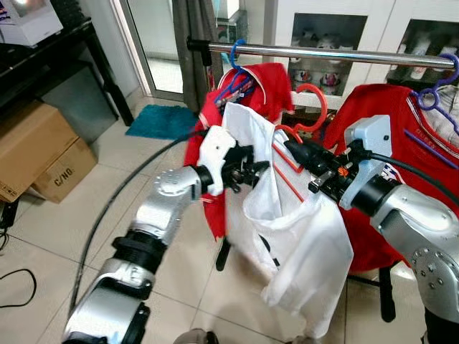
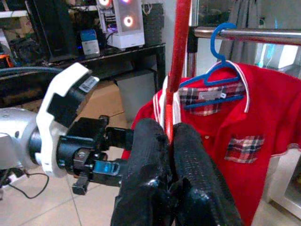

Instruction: Hang hanger

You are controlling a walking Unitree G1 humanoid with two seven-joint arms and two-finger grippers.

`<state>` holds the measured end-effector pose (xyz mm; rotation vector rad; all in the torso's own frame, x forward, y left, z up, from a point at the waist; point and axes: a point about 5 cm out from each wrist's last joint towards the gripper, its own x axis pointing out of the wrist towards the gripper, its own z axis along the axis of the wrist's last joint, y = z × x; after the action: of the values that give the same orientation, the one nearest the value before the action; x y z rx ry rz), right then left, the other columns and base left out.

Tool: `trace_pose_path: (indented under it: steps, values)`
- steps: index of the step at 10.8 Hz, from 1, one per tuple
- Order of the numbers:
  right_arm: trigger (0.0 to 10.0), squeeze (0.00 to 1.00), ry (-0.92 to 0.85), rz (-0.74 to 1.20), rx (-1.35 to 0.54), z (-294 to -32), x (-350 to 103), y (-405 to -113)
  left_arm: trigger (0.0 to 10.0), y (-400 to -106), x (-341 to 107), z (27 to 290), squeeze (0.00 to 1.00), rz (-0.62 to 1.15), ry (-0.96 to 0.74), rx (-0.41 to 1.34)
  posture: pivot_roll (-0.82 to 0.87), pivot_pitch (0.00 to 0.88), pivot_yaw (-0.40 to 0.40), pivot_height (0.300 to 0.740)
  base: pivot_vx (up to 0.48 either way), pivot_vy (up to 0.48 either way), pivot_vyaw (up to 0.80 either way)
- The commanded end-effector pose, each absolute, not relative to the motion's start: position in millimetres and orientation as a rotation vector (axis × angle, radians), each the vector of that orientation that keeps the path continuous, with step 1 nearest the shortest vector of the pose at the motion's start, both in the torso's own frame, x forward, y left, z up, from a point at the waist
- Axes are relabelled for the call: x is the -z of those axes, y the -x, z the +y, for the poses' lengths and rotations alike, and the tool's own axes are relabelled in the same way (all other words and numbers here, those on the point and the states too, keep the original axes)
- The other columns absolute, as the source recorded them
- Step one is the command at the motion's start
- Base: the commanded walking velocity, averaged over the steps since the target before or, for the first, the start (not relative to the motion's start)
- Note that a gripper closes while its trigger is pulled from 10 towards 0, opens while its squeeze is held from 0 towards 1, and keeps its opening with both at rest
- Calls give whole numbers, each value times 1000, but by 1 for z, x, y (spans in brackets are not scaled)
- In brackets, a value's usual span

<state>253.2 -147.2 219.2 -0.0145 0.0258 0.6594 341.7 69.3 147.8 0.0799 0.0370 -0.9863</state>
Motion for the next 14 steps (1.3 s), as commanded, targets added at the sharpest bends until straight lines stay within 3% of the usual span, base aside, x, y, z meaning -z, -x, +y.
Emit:
trace_pose_path:
  steps: [1,9,14]
  values:
    - [0,0,18,1,-672,-146,-225,-249,0,-342,-147,67,0,35,-109,1001,-158,76,143,740,0,0,0]
    - [0,0,23,24,-671,-147,-222,-248,0,-341,-144,66,0,-8,-66,993,-155,85,133,740,0,0,0]
    - [0,0,42,65,-630,-152,-217,-251,0,-336,-149,80,0,-49,24,970,-156,88,123,740,0,0,0]
